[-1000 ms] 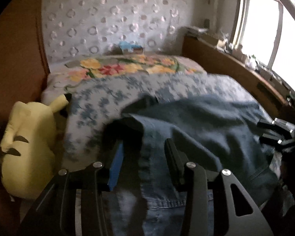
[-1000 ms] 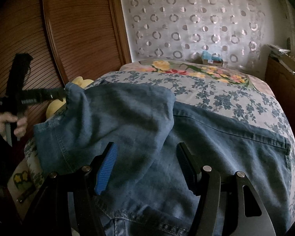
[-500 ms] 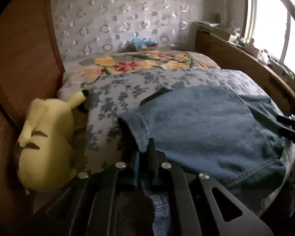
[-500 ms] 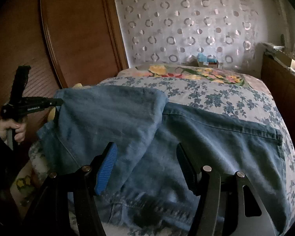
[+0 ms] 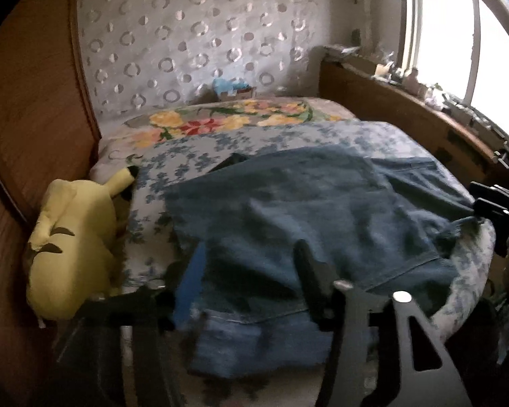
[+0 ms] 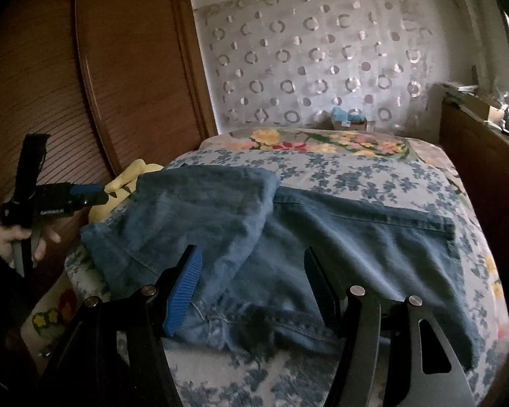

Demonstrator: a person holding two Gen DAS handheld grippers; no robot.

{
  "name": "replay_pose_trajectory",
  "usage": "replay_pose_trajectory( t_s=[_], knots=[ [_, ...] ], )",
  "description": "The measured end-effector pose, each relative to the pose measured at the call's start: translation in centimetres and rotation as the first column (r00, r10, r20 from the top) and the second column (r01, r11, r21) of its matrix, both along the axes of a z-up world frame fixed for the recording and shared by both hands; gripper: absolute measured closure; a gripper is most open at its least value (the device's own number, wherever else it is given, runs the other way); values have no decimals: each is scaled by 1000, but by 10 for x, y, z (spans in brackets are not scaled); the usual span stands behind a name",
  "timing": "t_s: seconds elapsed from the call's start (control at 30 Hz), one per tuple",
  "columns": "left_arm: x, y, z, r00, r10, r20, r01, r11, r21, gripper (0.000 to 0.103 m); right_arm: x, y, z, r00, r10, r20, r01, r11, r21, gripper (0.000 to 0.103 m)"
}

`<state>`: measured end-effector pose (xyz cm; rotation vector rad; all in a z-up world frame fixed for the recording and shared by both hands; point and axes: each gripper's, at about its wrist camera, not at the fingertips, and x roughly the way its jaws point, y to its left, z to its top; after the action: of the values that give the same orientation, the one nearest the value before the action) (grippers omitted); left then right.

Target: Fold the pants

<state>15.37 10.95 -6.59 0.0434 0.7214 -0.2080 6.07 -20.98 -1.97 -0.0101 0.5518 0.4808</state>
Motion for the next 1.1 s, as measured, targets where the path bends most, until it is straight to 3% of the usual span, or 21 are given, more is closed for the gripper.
replay_pose_trajectory(
  t_s=[0.07, 0.1, 0.33, 0.67, 1.1],
  knots=[
    [-6, -9, 1, 1000, -10, 13, 11, 999, -31, 21, -3, -7, -1, 1000, -11, 4, 11, 1000, -2, 38],
    [-8, -15, 1, 1000, -8, 18, 8, 999, -35, 20, -5, -9, -2, 1000, -17, 4, 17, 1000, -2, 38],
    [-20, -66, 8, 996, -26, 81, 26, 1000, 6, 20, -10, -35, -9, 995, -101, 18, 101, 995, -19, 38],
    [-30, -134, 8, 991, -112, 75, 112, 994, 8, 20, -10, -89, -25, 968, -251, 1, 251, 968, -8, 38],
    [-41, -162, 3, 989, -132, 74, 133, 991, -11, 20, 13, -119, -50, 922, -380, -73, 380, 925, -18, 38]
  ],
)
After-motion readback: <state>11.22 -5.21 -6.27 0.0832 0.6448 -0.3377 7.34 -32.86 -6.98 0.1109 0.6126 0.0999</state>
